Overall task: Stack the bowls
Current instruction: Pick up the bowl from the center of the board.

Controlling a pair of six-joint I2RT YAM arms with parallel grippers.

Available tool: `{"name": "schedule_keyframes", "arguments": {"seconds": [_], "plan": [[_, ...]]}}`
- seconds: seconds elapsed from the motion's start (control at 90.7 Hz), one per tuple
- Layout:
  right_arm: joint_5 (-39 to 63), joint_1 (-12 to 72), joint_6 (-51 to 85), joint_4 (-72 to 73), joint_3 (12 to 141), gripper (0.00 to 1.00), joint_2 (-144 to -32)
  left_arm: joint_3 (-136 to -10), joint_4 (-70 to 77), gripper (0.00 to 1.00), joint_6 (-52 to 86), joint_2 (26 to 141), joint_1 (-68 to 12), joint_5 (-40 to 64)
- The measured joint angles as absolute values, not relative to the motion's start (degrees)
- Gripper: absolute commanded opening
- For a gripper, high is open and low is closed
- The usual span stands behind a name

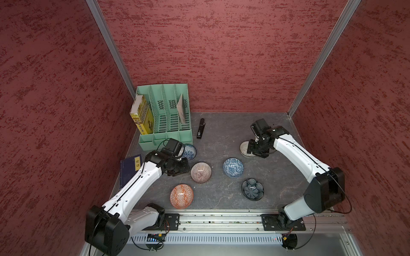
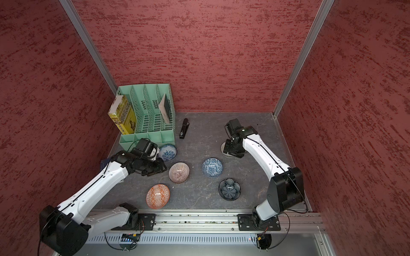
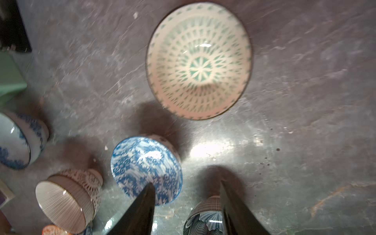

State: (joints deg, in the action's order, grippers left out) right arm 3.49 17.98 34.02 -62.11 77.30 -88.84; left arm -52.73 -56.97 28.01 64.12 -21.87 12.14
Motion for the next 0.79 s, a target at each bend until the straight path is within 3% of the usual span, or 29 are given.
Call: {"name": "schedule_keyframes", "arguments": {"seconds": [0.242,0.518,0.793], "plan": [[3.44,10.22,34.26,-57.58,77.19,0.37,-94.45,-52.73,-56.97,0.44,27.57,64.12,-20.40,13.56],[3.53,8.40,34.24,-54.35,77.19,0.28,-102.76,-52.73,-56.95,0.44,27.55,64.12,-20.10,14.28],[3.81,8.03,34.02,-52.80,77.14,0.22,-103.77,-52.73,-56.90,0.44,27.35,64.12,-19.51,14.70]]}}
